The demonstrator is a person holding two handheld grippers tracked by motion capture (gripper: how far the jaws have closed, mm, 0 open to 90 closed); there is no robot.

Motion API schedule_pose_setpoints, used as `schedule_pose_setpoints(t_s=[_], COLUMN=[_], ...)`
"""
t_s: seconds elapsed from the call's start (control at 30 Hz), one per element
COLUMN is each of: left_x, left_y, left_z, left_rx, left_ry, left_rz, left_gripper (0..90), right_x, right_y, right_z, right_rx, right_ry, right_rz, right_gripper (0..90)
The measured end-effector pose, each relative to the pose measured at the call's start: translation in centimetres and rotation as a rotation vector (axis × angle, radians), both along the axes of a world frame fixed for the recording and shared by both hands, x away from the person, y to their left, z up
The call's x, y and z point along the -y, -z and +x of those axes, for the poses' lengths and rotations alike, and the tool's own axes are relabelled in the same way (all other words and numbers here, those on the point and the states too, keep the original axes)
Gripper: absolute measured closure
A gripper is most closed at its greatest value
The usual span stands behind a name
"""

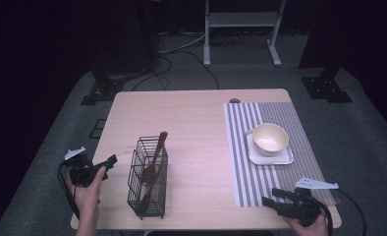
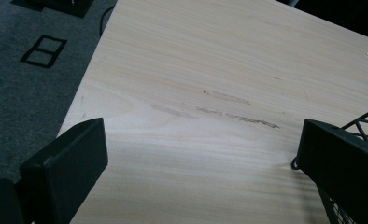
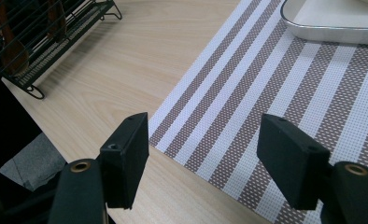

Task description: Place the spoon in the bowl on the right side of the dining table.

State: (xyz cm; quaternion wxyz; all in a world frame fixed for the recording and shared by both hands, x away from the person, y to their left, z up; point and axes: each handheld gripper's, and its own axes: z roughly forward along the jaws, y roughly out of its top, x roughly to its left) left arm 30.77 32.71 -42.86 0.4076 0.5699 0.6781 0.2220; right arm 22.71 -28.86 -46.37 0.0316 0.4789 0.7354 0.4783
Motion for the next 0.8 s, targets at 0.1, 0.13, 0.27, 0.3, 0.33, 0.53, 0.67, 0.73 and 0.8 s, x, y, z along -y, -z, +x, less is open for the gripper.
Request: schedule_pose_setpoints(t_s=[0.1,0.13,0.27,0.3,0.33,0.53,0.67,0.73,0.8], left_x=[0.0,0.0,0.0,-0.1,-0.1,-0.2,-0.2,-0.3,-0.3], left_y=[-0.1,0.0,0.0,0.0,0.0,0.1,0.0,-0.1,-0.1], left_z=[0.0,0.0,0.0,0.0,0.0,-0.1,-0.2,-0.2,-0.3], left_rx=[0.001,0.001,0.001,0.0,-0.001,-0.003,-0.001,0.0,0.003], left_ry=[0.001,0.0,-0.001,0.0,0.0,0.0,-0.001,-0.001,-0.002], left_rz=[0.005,0.003,0.004,0.005,0.004,-0.001,0.001,0.001,0.0], left_gripper=[1.2,1.2,1.2,1.2,1.2,1.2,1.2,1.2,1.2], right_x=[-0.1,-0.1,-0.3,-0.4,-0.5,-1.3,-1.8,-2.1,-2.3], right_y=[0.0,0.0,-0.1,-0.1,-0.2,-0.5,-0.8,-0.9,-1.0], right_z=[0.1,0.1,0.2,0.2,0.2,0.6,0.8,0.9,1.0], right_rx=[-0.003,-0.002,-0.004,-0.002,-0.002,0.0,0.001,0.0,-0.002], right_ry=[-0.004,-0.004,-0.008,-0.01,-0.012,-0.036,-0.053,-0.066,-0.072], right_rz=[-0.003,-0.004,-0.013,-0.017,-0.018,-0.022,-0.036,-0.038,-0.039], right_gripper=[33.0,33.0,33.0,33.0,33.0,33.0,33.0,33.0,33.0])
